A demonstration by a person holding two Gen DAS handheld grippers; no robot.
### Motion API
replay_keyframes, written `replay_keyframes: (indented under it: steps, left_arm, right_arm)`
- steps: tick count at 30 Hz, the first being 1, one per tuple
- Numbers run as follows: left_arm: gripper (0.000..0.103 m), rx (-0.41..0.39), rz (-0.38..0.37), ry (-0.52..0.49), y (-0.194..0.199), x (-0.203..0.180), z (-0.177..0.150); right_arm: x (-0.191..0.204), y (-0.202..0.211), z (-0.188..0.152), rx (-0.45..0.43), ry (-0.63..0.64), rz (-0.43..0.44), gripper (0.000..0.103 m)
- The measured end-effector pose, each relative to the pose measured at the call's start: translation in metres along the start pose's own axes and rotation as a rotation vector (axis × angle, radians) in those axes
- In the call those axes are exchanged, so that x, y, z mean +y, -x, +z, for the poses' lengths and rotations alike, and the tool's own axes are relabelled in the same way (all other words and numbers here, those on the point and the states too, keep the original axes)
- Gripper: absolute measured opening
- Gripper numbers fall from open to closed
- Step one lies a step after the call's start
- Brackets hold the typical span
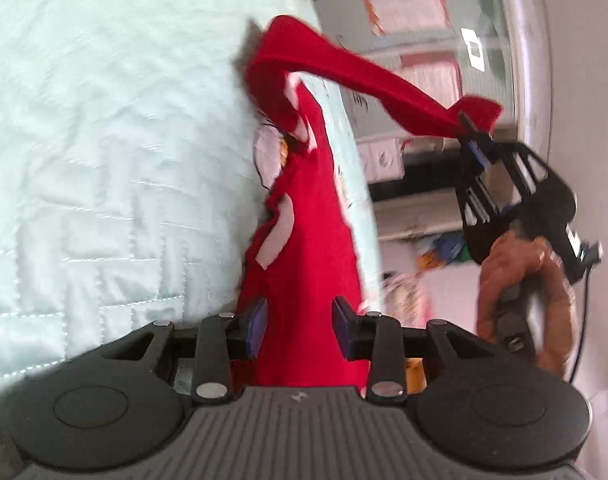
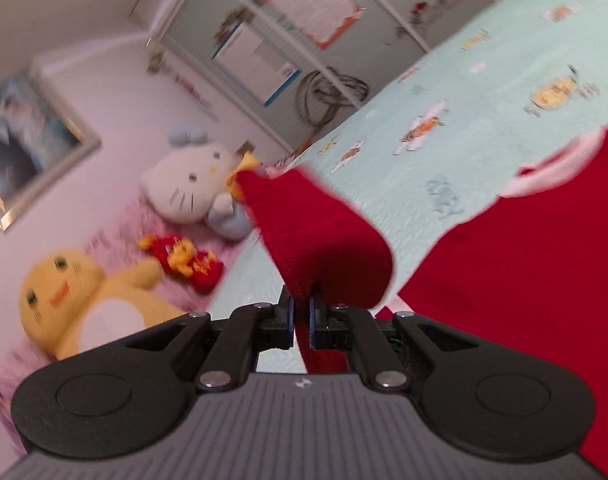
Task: Fold clothes
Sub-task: 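Lift the sleeve and carry it over the body with the right gripper while the left gripper holds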
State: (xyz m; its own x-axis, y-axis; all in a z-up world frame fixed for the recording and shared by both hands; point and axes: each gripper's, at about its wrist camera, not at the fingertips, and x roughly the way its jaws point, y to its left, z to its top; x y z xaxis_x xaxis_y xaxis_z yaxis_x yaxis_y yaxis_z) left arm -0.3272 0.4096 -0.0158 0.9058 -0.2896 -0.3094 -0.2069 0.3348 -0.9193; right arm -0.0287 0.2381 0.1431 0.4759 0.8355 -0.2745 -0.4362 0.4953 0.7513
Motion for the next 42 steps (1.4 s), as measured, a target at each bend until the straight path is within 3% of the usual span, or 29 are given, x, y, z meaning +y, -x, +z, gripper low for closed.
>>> replay_keyframes:
  steps: [4,8,10,15,17,19,21,22,26,33,38,39,42]
  left_arm:
    - [0.039,0.008,0.049,-0.087,0.003,0.007,0.0]
    - [0.031,0.017,0.098,-0.132,-0.015,-0.001,0.014]
    - [0.02,0.022,0.136,-0.15,-0.018,-0.003,0.015]
    - [0.018,0.034,0.226,-0.135,-0.029,-0.005,0.02]
    - [0.022,0.021,0.271,-0.173,-0.023,-0.017,0.017]
    - [0.04,0.012,0.298,-0.212,-0.017,-0.026,0.013]
    - [0.047,0.009,0.309,-0.2,-0.014,-0.024,0.013]
    - [0.058,0.008,0.312,-0.189,-0.012,-0.021,0.014]
    - [0.057,0.009,0.295,-0.143,-0.007,-0.015,0.019]
    - [0.054,0.019,0.231,-0.061,0.004,-0.007,0.029]
    - [0.053,0.067,0.216,-0.088,-0.013,-0.013,0.03]
    - [0.049,0.077,0.206,-0.076,-0.016,-0.013,0.031]
    - [0.01,0.089,0.25,-0.108,-0.023,-0.015,0.031]
  right_arm:
    - [-0.024,0.013,0.008,-0.004,-0.088,0.051,0.006]
    - [-0.028,0.02,0.02,-0.008,-0.048,0.103,0.005]
    - [-0.024,0.022,0.029,-0.015,0.011,0.095,0.005]
    - [-0.006,0.028,0.058,-0.055,0.176,0.068,0.005]
    - [0.004,0.029,0.07,-0.066,0.238,0.071,0.005]
    - [0.013,0.029,0.079,-0.064,0.276,0.077,0.005]
    - [0.022,0.029,0.082,-0.053,0.312,0.088,0.005]
    - [0.025,0.031,0.082,-0.046,0.326,0.096,0.005]
    - [0.031,0.04,0.074,-0.02,0.368,0.123,0.005]
    - [0.012,0.057,0.073,-0.019,0.292,0.131,0.006]
    - [0.005,0.054,0.076,-0.027,0.291,0.087,0.006]
    - [0.007,0.052,0.076,-0.028,0.299,0.078,0.006]
    - [0.015,0.046,0.076,-0.04,0.331,0.049,0.006]
